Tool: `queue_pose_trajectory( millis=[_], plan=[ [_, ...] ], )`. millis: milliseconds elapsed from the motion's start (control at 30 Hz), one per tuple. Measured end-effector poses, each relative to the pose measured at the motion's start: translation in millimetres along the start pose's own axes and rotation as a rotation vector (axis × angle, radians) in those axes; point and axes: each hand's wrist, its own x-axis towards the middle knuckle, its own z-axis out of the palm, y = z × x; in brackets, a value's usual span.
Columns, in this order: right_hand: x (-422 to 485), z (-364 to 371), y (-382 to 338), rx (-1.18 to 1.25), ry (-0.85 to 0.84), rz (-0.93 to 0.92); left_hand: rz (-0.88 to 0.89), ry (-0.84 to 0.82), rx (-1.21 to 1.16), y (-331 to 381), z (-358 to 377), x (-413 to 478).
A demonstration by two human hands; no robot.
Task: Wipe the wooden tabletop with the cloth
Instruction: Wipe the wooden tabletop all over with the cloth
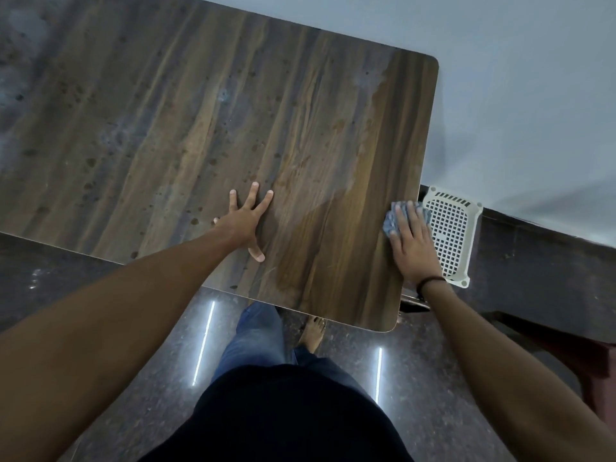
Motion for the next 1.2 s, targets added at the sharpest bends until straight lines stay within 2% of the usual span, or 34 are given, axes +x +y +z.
queue_pose_trajectory(
  millis=[100, 200, 267, 333, 500, 633, 700, 833, 933, 1033, 1200],
  plan=[
    [-19.1, 15.2, -26.1, -0.005, 0.043, 0.081, 0.007, 0.006, -0.003, -0.3, 0.8, -1.0],
    [-83.3, 26.9, -45.0, -0.107, -0.027, -0.073, 0.007, 0.016, -0.019, -2.1, 1.1, -0.7],
    [-95.6, 23.4, -38.2, -0.123, -0.088, -0.157, 0.006, 0.013, -0.026, -0.1, 2.0, -0.5],
    [-67.5, 14.6, -29.6, -0.081, -0.102, -0.135, -0.013, -0.011, -0.025, 5.1, 1.1, 0.9],
    [68.6, -6.6, -20.1, 0.013, -0.013, 0.150, 0.002, 0.045, -0.133, 32.6, -23.9, 16.7],
    [140.3, -25.3, -8.2, 0.069, -0.035, 0.250, -0.005, 0.052, -0.132, 44.1, -52.4, 35.7],
    [140.1, -21.7, -11.5, 0.098, 0.006, 0.269, -0.025, 0.031, -0.147, 39.5, -58.3, 41.7],
    [65.0, 2.7, -31.1, 0.035, 0.096, 0.247, -0.023, 0.013, -0.162, 36.4, -58.6, 47.6],
    [35.8, 5.1, -28.9, 0.066, 0.048, 0.159, -0.041, 0.019, -0.171, 40.0, -59.3, 49.2],
    [91.7, -9.8, -6.6, 0.062, 0.029, 0.113, -0.046, 0.018, -0.168, 39.5, -60.4, 51.2],
    [233.7, -48.7, 14.6, 0.083, -0.002, 0.264, -0.048, 0.022, -0.168, 38.3, -59.9, 49.5]
  ],
)
